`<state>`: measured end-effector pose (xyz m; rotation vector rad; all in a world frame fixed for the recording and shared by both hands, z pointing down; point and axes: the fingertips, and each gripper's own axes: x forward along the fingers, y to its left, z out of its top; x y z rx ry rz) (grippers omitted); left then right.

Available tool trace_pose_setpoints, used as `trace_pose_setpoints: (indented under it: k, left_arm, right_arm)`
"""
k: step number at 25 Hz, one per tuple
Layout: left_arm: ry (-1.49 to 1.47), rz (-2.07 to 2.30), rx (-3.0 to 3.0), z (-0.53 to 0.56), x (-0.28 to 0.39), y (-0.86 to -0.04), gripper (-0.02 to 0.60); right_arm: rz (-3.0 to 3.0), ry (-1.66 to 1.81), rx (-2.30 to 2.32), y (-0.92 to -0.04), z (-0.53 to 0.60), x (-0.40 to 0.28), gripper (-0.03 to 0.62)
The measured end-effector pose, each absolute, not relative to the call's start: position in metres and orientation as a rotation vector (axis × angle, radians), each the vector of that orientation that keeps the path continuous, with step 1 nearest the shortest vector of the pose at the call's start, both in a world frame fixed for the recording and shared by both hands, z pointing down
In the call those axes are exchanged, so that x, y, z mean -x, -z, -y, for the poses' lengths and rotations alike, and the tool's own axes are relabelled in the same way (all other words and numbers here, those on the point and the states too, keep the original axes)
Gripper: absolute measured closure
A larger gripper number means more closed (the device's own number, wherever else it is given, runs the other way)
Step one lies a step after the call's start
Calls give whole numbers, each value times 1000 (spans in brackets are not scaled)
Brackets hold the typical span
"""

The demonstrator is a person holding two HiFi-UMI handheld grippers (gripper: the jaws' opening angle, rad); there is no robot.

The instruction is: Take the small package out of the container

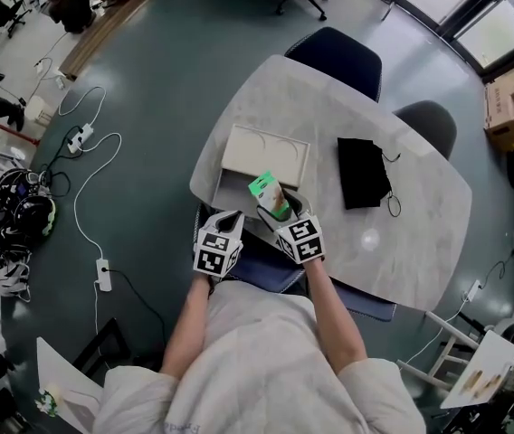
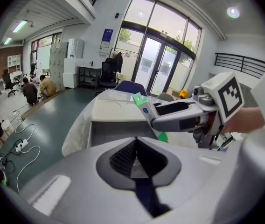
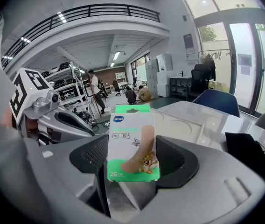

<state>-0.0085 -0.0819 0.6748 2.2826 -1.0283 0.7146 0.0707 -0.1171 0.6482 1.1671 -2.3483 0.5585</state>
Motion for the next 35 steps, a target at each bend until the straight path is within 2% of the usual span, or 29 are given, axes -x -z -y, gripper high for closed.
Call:
trace_pose_setpoints:
  k: [35]
  left_arm:
    - [-675,1171,-2275,76,35,-662,528]
  right_arm:
    - [2427,-658,-1231,-648,81,-70,279]
